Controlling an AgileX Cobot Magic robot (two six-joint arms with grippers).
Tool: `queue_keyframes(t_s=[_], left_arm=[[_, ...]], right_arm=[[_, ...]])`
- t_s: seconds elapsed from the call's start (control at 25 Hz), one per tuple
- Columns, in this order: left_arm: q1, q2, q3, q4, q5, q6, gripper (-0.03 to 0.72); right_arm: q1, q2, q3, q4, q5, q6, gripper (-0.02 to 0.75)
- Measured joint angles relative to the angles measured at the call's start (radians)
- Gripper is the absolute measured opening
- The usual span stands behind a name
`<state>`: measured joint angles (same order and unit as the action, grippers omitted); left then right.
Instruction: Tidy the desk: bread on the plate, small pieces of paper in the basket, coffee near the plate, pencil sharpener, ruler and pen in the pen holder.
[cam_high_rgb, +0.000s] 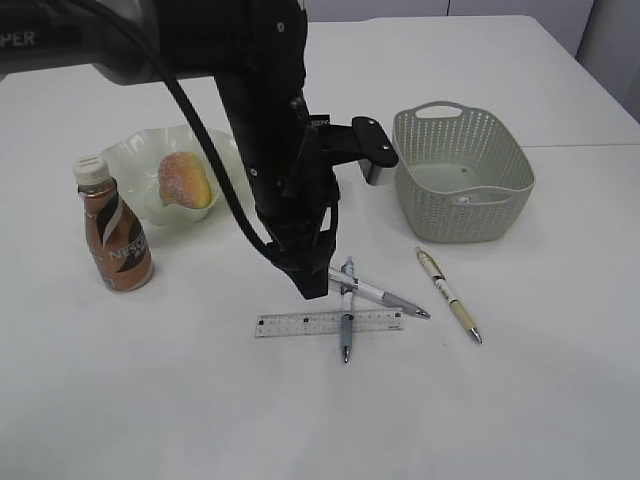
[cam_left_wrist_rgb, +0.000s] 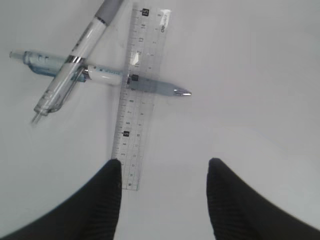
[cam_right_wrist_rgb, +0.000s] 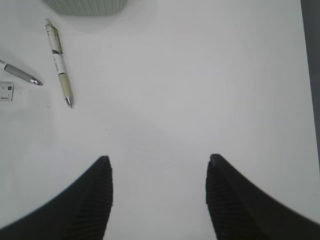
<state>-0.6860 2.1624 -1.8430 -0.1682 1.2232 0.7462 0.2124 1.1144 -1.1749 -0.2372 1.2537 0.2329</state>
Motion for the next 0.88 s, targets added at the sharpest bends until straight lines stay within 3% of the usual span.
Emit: queue_keyframes(t_s=[0.28, 0.88], left_arm=[[0.000, 0.063, 0.000, -0.038, -0.032, 0.099, 0.402], [0.000, 0.150, 0.000, -0.041, -0.150, 0.129, 0.409]], right_arm=[[0.000, 0.000, 0.000, 0.000, 0.000, 0.000, 0.467], [0.000, 0.000, 0.000, 0.000, -0.022, 0.000, 0.467]])
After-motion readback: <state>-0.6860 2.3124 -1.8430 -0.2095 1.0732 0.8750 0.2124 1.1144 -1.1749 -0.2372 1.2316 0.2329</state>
